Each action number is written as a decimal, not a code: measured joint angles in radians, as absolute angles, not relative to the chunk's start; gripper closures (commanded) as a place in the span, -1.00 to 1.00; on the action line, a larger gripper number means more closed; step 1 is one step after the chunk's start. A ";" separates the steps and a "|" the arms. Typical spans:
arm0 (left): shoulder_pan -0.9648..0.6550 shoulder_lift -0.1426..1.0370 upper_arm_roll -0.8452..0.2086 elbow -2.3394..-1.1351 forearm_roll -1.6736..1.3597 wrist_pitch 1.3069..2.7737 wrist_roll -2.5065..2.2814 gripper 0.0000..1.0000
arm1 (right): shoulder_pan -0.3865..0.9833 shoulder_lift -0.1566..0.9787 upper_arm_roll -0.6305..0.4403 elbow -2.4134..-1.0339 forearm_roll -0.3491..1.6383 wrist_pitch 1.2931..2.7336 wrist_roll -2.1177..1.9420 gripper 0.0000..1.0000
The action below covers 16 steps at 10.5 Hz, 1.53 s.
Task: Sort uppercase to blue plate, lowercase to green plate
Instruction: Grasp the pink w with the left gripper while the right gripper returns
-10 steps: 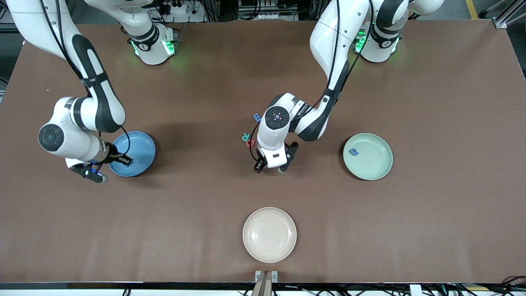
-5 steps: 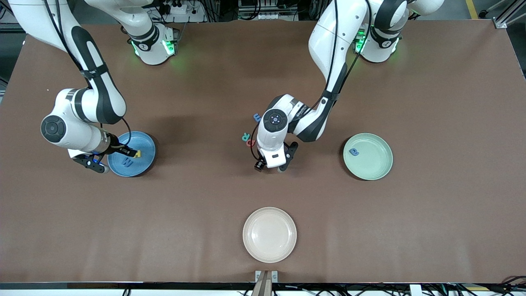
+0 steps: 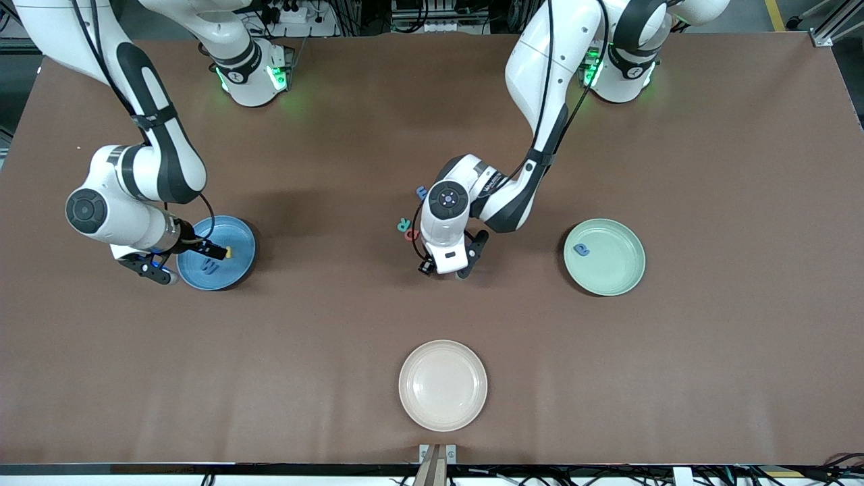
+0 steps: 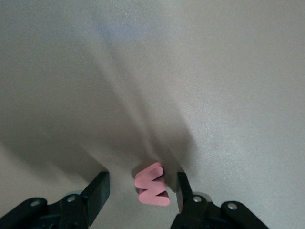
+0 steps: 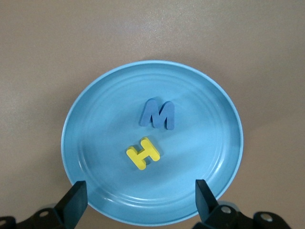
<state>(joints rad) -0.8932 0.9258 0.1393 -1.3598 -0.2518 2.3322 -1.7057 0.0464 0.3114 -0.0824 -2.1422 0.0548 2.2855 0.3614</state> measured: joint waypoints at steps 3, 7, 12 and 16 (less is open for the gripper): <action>-0.893 0.926 0.139 -1.352 -0.252 2.329 -1.706 0.63 | 0.046 0.311 -0.080 -2.141 0.055 2.286 0.361 -1.00; -0.891 0.925 0.137 -1.347 -0.252 2.320 -1.706 0.70 | 0.060 0.305 -0.065 -2.132 0.055 2.287 0.362 -1.00; -0.849 0.918 0.143 -1.345 -0.252 2.265 -1.629 0.75 | 0.153 0.301 -0.059 -2.124 0.059 2.297 0.468 -1.00; -0.769 0.859 0.151 -1.376 -0.251 2.158 -1.470 0.75 | 0.248 0.302 -0.056 -2.105 0.143 2.312 0.511 -1.00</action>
<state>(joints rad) -0.7687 0.8585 0.1515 -1.3763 -0.2506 2.1584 -1.4700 0.2482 0.3016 -0.0558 -2.1050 0.1432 2.3120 0.5108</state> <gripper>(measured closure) 0.727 0.000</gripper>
